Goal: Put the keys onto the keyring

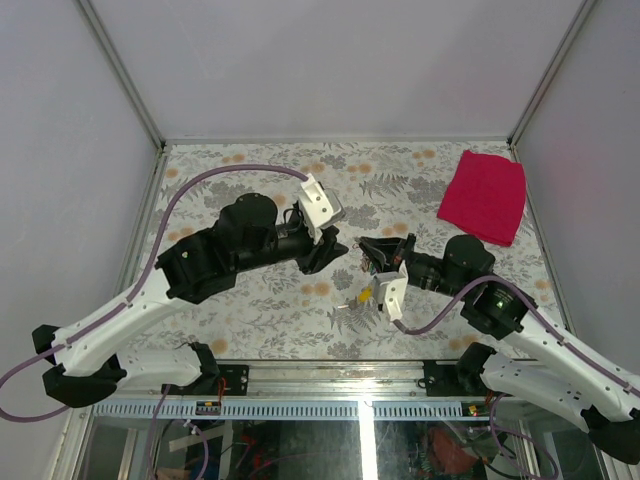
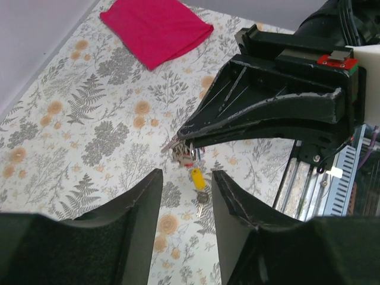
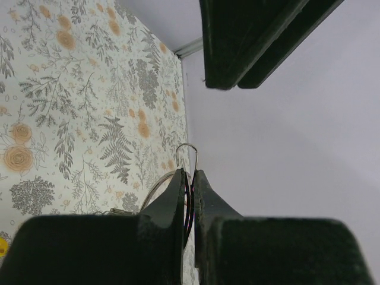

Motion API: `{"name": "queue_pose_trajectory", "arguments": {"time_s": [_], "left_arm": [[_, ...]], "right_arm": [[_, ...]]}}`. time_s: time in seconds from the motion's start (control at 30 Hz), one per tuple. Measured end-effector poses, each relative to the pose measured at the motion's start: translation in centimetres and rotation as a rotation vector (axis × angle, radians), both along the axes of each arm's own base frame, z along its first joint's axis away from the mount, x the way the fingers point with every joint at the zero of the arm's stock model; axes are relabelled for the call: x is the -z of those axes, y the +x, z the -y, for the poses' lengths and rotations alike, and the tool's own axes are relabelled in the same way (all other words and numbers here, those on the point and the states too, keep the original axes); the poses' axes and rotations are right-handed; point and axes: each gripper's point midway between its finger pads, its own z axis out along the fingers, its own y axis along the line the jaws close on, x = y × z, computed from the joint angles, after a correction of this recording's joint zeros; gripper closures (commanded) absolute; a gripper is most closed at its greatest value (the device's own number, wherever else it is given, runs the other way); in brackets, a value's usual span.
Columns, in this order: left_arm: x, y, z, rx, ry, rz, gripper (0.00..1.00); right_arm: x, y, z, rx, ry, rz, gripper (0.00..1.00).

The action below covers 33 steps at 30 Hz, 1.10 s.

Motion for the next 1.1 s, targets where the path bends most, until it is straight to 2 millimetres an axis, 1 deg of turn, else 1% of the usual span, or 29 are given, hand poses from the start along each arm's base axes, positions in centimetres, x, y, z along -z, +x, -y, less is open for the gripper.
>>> {"name": "queue_pose_trajectory", "arguments": {"time_s": [0.17,0.23,0.37,0.4,0.5,0.6,0.7,0.9,1.1], "left_arm": [[0.0,0.2,0.9,0.0,-0.05,-0.012,0.57],[-0.1,0.3,1.2,-0.003,-0.066,-0.012,0.56],[-0.5,0.5,1.3,-0.019,-0.111,-0.009,0.56],[-0.7,0.5,1.2,-0.025,-0.126,-0.006,0.55],[-1.8,0.6,1.2,-0.035,-0.174,0.005,0.55],[-3.0,0.6,1.3,-0.036,-0.224,0.014,0.55],[-3.5,0.6,1.5,-0.035,-0.254,0.019,0.55],[-3.8,0.6,1.8,-0.03,-0.274,0.014,0.55],[-3.2,0.8,2.2,-0.034,-0.266,-0.005,0.54]], "right_arm": [[-0.8,-0.4,0.0,0.002,0.041,-0.068,1.0],[-1.7,-0.6,0.0,0.005,0.074,-0.103,1.0],[-4.1,-1.0,0.2,0.008,0.147,-0.156,1.0],[-4.7,-1.1,0.3,0.007,0.164,-0.167,1.0],[-5.7,-1.4,0.3,0.004,0.198,-0.195,1.0],[-5.6,-1.6,0.2,0.0,0.208,-0.231,1.0],[-5.2,-1.7,0.0,-0.004,0.204,-0.258,1.0],[-5.0,-1.8,-0.1,-0.009,0.207,-0.274,1.0],[-5.1,-1.8,-0.1,-0.008,0.211,-0.28,1.0]]}}
